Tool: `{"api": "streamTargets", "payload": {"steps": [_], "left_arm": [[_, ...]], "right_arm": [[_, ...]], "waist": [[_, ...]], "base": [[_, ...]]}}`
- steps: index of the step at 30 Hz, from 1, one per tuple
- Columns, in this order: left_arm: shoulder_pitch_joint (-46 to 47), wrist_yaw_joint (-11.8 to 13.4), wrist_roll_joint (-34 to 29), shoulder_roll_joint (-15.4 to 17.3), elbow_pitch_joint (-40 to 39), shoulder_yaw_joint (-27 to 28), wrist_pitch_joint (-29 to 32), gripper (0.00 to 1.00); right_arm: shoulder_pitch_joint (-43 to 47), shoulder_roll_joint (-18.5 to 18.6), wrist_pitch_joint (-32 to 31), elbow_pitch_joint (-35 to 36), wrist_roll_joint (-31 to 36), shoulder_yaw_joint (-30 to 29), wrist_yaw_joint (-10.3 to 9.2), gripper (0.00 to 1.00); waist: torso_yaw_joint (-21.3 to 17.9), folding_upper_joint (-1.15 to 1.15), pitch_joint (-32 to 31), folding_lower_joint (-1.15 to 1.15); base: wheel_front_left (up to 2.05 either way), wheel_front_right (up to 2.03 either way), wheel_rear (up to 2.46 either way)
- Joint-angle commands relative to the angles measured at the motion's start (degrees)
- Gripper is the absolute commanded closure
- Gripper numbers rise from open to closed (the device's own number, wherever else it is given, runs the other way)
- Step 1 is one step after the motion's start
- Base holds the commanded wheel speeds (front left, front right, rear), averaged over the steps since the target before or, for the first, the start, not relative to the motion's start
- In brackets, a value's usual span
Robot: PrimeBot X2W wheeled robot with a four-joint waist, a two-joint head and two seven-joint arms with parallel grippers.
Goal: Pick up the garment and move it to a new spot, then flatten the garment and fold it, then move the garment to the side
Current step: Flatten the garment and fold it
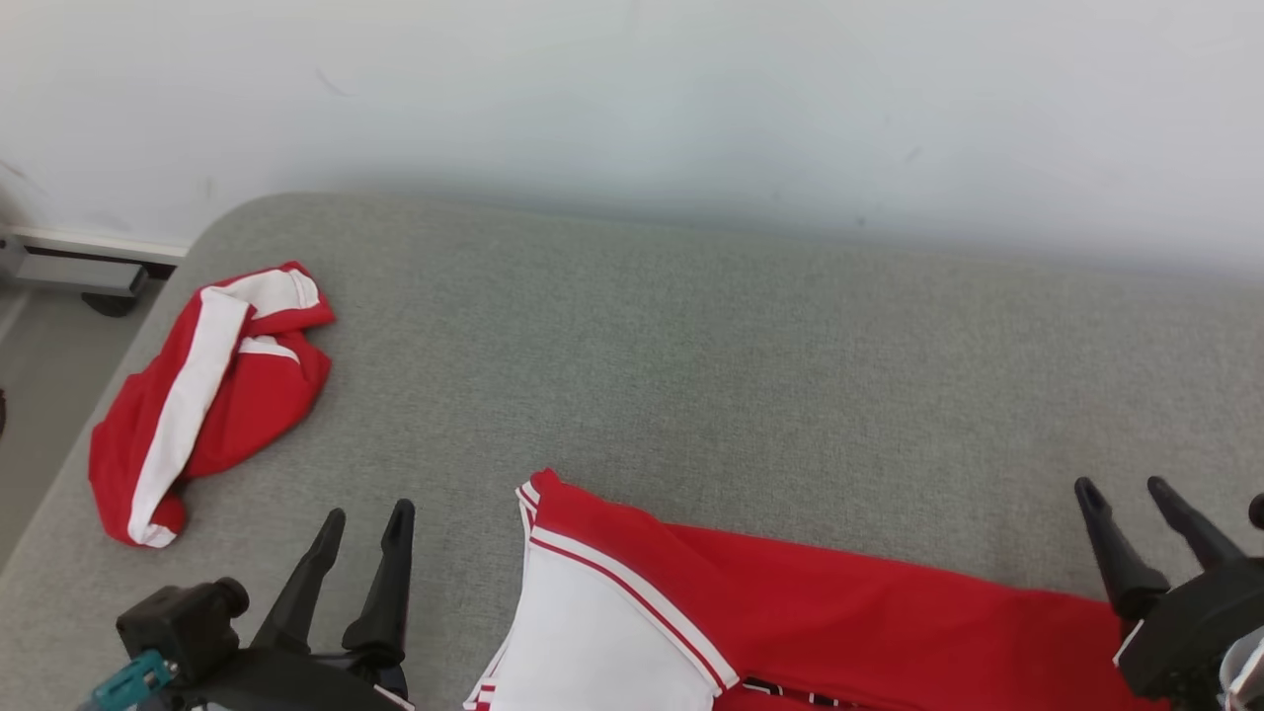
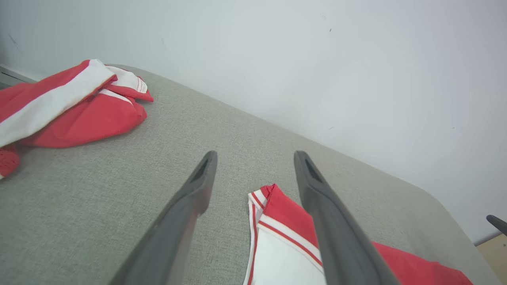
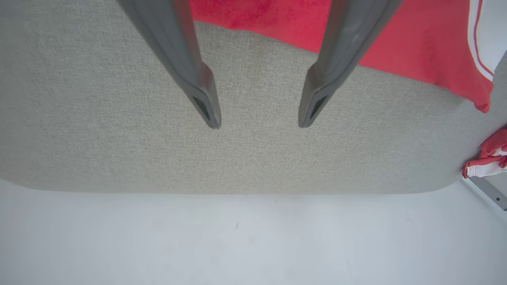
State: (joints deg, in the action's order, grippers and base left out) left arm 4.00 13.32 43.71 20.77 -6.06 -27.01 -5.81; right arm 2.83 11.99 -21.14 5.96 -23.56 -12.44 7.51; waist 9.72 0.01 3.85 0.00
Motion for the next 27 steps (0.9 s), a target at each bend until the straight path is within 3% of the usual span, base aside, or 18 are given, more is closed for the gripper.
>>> {"api": "streamTargets", "payload": {"steps": [1,5,10,27], "left_arm": [[0.64,-0.84,-1.09,-0.15,1.7,-0.11,-1.89,0.0],[1.44,-2.75,-1.67,-1.76,5.62,0.32,-6.13,0.0],[1.7,-3.38,-3.3,-2.57,9.38,1.35,-8.43,0.0],[1.48,-6.76,-12.01,-1.11,17.69,-1.9,-9.37,0.0]], "right_arm": [[0.48,-1.27,2.06,-0.71,0.3,-0.4,-0.04,0.0],[1.47,-4.91,7.04,-2.97,0.49,-1.37,-0.04,0.0],[1.22,-7.2,12.66,-6.43,0.22,0.2,-0.04,0.0],[0.49,-8.84,22.66,-17.39,1.5,5.54,-0.04,0.0]], "waist": [[1.39,-0.01,-1.91,0.0],[2.0,-0.01,-4.15,0.0],[1.43,-0.01,-5.95,0.0],[-3.3,-0.01,-8.17,0.0]], "base": [[0.0,0.0,0.0],[0.0,0.0,0.0],[0.0,0.0,0.0],[0.0,0.0,0.0]]}}
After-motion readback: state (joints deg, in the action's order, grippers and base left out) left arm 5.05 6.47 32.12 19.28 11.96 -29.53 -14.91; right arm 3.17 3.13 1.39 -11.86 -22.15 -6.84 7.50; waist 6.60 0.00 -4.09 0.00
